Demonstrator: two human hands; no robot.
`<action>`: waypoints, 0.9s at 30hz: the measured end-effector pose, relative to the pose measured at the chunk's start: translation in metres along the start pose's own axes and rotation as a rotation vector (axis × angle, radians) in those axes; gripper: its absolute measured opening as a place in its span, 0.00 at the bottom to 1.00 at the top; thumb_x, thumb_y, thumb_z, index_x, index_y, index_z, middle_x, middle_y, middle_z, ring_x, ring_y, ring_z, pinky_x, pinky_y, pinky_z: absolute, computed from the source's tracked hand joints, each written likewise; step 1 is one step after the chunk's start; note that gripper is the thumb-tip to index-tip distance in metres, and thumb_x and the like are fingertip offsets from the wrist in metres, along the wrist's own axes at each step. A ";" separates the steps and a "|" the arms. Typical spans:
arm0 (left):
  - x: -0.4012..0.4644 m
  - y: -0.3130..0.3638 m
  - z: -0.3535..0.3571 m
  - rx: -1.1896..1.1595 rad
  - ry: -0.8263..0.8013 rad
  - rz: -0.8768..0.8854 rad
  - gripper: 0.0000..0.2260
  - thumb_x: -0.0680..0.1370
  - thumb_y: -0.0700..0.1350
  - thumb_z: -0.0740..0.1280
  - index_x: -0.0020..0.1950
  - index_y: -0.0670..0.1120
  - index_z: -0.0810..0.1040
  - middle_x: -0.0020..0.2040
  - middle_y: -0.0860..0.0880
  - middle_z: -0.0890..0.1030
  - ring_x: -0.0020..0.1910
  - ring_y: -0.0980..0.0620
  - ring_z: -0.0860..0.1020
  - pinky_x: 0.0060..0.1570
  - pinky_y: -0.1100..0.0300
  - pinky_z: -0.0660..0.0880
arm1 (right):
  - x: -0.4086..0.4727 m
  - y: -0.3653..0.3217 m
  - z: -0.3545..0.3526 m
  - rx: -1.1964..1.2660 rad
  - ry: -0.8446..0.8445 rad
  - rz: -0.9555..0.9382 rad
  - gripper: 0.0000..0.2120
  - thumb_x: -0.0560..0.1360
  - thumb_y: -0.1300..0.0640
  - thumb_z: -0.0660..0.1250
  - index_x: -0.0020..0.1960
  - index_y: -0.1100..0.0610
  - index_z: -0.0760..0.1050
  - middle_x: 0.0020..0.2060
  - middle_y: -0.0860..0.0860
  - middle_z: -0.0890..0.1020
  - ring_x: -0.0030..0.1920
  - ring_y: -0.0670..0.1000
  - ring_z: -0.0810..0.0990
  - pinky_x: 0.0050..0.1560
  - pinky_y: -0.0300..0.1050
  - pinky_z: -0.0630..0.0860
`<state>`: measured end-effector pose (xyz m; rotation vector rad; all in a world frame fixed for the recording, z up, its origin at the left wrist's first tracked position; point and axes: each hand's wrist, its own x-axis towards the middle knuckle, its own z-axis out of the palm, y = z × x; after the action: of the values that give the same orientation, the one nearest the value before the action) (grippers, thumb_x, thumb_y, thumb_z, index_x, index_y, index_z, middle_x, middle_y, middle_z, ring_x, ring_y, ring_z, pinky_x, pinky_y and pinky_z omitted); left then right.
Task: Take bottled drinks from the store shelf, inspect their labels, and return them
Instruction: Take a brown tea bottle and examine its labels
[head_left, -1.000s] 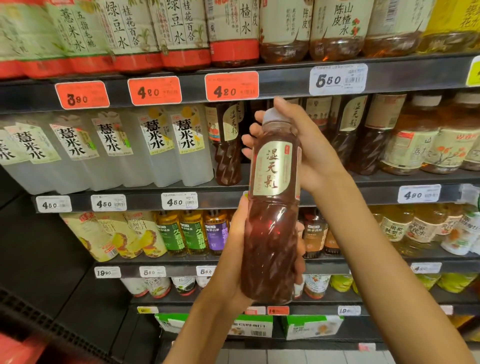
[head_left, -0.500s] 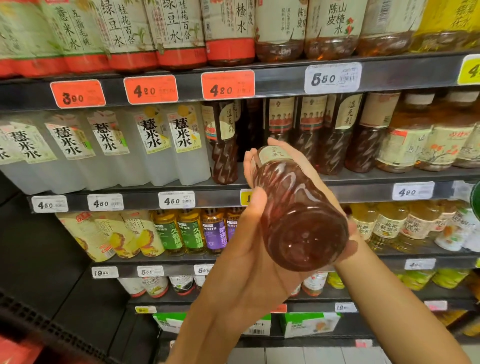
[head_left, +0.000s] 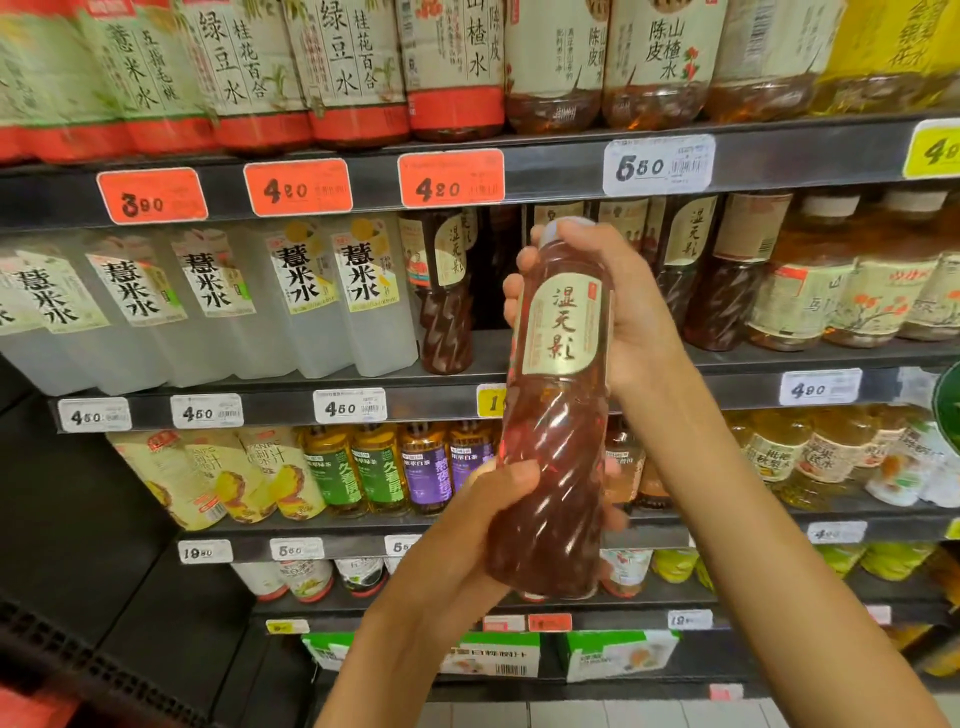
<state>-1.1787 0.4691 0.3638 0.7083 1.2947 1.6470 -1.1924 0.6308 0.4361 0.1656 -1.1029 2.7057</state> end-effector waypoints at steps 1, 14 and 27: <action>0.001 -0.001 -0.002 -0.002 0.034 0.058 0.47 0.56 0.67 0.76 0.67 0.44 0.70 0.60 0.39 0.79 0.49 0.53 0.83 0.53 0.52 0.78 | -0.001 -0.004 0.001 -0.048 -0.016 -0.028 0.03 0.74 0.57 0.64 0.45 0.58 0.73 0.34 0.53 0.80 0.34 0.52 0.80 0.39 0.45 0.79; 0.023 -0.025 -0.016 0.199 0.147 0.350 0.20 0.67 0.50 0.71 0.59 0.59 0.76 0.56 0.53 0.83 0.56 0.53 0.81 0.50 0.65 0.77 | -0.029 -0.009 0.013 -0.496 -0.203 -0.247 0.13 0.73 0.57 0.62 0.56 0.62 0.72 0.44 0.56 0.83 0.43 0.56 0.83 0.49 0.53 0.80; 0.057 -0.018 -0.029 0.495 0.322 0.503 0.28 0.66 0.37 0.77 0.61 0.51 0.71 0.53 0.58 0.82 0.54 0.59 0.80 0.49 0.69 0.76 | -0.052 0.005 0.013 -1.009 -0.200 -0.712 0.15 0.70 0.57 0.68 0.54 0.62 0.73 0.49 0.61 0.79 0.52 0.58 0.79 0.55 0.54 0.76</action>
<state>-1.2232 0.5084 0.3331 1.1733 1.9065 1.9058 -1.1432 0.6101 0.4328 0.5240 -1.8573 1.3436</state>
